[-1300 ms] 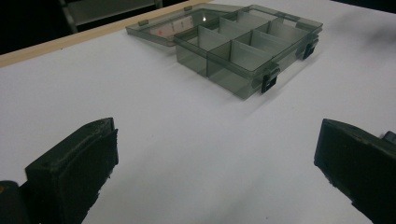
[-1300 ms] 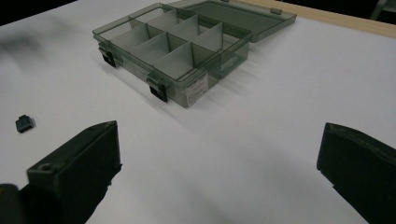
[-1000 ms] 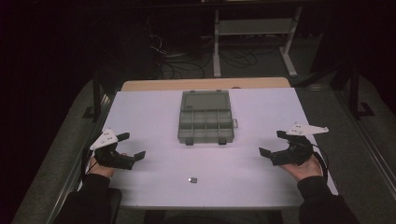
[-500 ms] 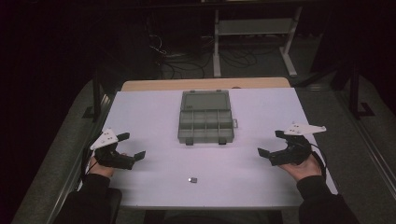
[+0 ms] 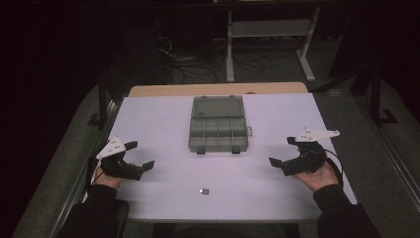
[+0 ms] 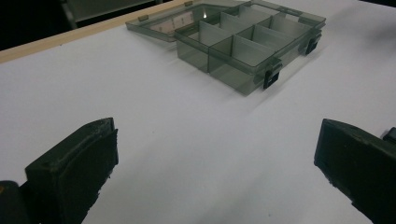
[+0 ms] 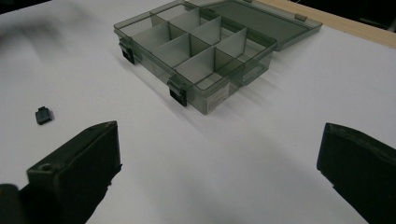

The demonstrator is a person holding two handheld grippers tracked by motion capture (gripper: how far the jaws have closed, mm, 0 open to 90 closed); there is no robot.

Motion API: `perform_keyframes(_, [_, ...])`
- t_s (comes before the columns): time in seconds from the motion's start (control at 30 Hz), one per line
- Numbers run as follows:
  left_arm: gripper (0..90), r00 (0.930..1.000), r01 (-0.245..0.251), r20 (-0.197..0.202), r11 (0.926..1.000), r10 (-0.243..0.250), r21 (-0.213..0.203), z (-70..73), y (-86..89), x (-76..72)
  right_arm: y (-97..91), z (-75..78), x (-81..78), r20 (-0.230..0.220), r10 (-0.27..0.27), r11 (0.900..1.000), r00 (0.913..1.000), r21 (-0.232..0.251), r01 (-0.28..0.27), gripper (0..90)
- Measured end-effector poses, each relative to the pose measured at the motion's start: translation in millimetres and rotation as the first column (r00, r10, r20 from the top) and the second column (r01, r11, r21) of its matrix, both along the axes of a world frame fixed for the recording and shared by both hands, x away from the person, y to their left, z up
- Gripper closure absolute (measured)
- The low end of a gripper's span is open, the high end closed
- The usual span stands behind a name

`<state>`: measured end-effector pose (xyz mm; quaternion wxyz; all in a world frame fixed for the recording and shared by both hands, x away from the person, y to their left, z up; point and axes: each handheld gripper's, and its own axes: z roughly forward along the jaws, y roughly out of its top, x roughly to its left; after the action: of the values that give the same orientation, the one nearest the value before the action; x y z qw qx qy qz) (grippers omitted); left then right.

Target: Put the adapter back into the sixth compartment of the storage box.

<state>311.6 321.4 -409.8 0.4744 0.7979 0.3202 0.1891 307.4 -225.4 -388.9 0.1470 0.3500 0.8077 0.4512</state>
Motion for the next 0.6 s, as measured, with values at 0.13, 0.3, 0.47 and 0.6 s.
perform_keyframes(0.13, [0.0, 1.0, 0.0, 0.0, 1.0, 0.0, 0.0, -0.1, -0.2, 0.0, 3.3, 3.9, 0.7, 0.002, 0.014, 0.9999, 0.9999, -0.003, -0.014, 0.0])
perform_keyframes(0.3, [0.0, 1.0, -0.001, -0.001, 1.0, 0.001, 0.001, -0.3, -0.3, 0.1, 10.4, 10.5, 2.7, -0.001, 0.042, 0.9991, 0.9991, -0.011, -0.042, 0.0])
perform_keyframes(0.47, [0.0, 1.0, -0.001, -0.001, 1.0, 0.001, 0.002, -0.3, -0.4, 0.0, 17.9, 15.3, 4.3, -0.003, 0.07, 0.9974, 0.9975, -0.018, -0.07, 0.0])
perform_keyframes(0.6, [0.0, 1.0, 0.001, 0.0, 1.0, -0.001, 0.003, -0.2, -0.4, 0.0, 21.2, 16.8, 4.9, -0.004, 0.081, 0.9965, 0.9967, -0.02, -0.081, 0.0])
